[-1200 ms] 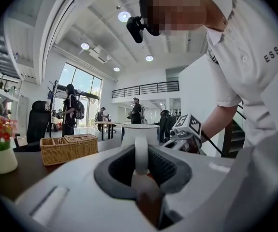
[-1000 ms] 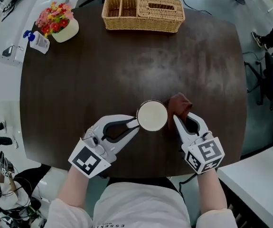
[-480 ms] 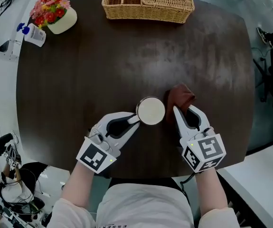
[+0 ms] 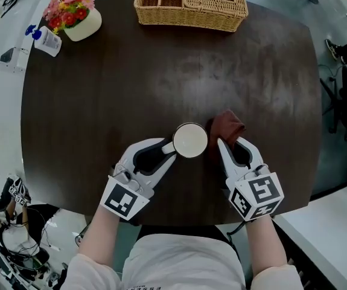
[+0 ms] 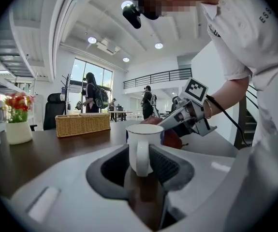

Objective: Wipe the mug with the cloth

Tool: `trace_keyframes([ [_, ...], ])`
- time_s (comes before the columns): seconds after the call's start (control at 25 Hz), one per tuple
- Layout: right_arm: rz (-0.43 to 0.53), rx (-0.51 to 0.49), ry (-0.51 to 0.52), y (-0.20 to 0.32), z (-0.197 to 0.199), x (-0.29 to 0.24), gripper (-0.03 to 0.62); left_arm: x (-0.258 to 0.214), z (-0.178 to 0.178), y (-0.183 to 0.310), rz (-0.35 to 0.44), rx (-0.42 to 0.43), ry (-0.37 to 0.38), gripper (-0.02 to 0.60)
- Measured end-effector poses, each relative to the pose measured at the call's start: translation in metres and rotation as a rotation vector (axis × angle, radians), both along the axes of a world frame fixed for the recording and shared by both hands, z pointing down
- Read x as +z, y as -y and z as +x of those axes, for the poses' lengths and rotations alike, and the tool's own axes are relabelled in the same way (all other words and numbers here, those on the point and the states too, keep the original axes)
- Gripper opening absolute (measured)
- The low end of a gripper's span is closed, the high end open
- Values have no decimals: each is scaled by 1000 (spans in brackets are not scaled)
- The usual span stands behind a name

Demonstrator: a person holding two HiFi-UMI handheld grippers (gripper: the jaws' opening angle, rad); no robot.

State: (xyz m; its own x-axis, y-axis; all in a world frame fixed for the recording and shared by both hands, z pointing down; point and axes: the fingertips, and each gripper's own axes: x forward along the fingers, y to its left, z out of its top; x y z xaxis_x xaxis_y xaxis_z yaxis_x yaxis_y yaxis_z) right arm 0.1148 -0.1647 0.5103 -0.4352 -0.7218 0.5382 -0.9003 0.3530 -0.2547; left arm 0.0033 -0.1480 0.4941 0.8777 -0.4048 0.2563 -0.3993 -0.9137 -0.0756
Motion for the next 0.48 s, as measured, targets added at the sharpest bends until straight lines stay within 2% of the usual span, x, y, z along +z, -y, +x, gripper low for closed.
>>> trace_keyframes([
  [0.12, 9, 7, -9, -8, 2, -6, 81, -20, -9, -5, 14, -58, -5, 123],
  [0.2, 33, 21, -19, -11, 5, -17, 81, -41, -16, -5, -18, -134, -74, 123],
  [0.28, 64, 37, -38, -14, 8, -31, 81, -65, -20, -3, -13, -213, -135, 123],
  [0.4, 120, 45, -87, -28, 8, -57, 81, -95, -24, -6, 45, -291, -123, 121],
  [0.48, 164, 38, -114, -39, 7, -80, 81, -117, -26, -12, 52, -347, -136, 120],
])
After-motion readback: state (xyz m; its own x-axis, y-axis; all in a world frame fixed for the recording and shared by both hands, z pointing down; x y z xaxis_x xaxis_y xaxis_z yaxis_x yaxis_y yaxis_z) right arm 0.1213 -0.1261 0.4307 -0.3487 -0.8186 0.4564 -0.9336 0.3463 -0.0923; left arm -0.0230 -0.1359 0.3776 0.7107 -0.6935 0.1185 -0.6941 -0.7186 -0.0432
